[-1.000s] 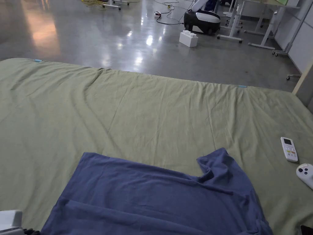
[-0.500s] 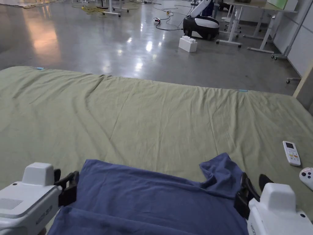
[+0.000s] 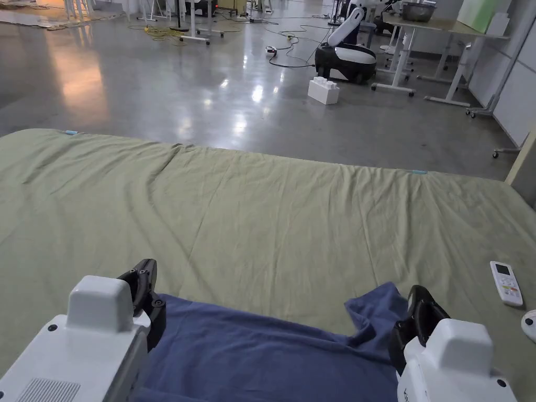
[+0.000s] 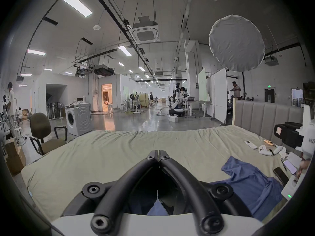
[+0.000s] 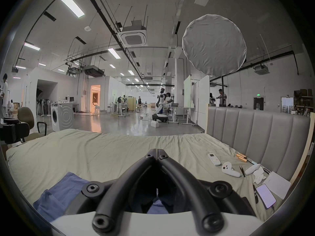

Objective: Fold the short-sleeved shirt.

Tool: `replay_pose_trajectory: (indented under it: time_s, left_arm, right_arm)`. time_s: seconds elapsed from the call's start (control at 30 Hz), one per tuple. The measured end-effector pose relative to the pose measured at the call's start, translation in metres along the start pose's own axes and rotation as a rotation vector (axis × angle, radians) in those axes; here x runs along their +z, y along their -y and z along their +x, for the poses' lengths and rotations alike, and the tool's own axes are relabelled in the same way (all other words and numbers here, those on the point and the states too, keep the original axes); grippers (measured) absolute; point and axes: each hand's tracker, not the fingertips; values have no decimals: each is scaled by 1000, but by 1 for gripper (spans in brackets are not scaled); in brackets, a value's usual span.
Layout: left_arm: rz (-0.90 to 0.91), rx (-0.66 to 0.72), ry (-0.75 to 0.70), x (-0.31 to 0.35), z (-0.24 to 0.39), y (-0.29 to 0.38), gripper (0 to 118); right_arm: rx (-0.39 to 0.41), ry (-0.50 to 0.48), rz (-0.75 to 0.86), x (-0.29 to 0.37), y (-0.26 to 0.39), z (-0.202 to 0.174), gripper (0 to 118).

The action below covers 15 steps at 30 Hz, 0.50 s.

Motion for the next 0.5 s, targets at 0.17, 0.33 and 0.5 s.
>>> replay_pose_trajectory:
  time_s: [0.17,0.33,0.5]
  left_arm:
    - [-67,-14,1,-21,-10,6,0]
    - [-253,41,33,-84,-43,31,0]
    - [-501,84,52,-168,-74,61,0]
  right_arm:
    - [11,0,-10,-9,5,1,1]
    - [31,2,-39,-21,14,5,1]
    - [45,8,-93,-36,27,12,1]
